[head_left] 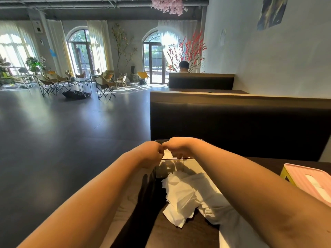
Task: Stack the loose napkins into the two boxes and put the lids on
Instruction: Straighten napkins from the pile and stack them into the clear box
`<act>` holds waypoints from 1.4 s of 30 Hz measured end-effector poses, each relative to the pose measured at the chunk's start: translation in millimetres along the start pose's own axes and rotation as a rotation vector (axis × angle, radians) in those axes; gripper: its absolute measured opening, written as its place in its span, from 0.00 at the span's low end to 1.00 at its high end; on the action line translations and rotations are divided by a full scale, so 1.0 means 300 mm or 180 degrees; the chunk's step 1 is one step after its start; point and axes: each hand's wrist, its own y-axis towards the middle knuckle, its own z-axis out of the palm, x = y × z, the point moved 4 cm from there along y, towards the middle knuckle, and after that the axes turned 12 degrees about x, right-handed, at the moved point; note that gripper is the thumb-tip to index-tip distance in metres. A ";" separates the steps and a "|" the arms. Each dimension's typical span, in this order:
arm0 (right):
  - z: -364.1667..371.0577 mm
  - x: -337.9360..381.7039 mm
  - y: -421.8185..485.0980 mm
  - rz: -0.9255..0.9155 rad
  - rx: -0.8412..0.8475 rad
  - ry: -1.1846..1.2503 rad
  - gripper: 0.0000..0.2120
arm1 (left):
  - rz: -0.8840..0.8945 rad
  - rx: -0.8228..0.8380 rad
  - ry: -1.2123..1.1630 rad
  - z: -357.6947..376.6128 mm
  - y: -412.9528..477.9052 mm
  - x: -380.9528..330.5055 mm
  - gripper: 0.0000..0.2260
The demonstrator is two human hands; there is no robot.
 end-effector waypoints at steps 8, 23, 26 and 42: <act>0.042 -0.039 -0.245 -0.0993 -0.1516 0.0058 0.08 | 0.0213 -0.1101 -0.0115 0.022 -0.181 -0.075 0.14; 0.434 -0.432 -0.539 -0.0953 -0.2254 0.0799 0.13 | 0.0118 -0.0878 -0.0726 0.500 -0.391 -0.202 0.37; 0.425 -0.433 -0.535 -0.1098 -0.2336 0.0471 0.14 | 0.0118 -0.0892 -0.0533 0.492 -0.381 -0.211 0.29; 0.437 -0.424 -0.541 -0.0957 -0.2155 -0.0351 0.30 | 0.0821 -0.1032 -0.2917 0.460 -0.445 -0.168 0.03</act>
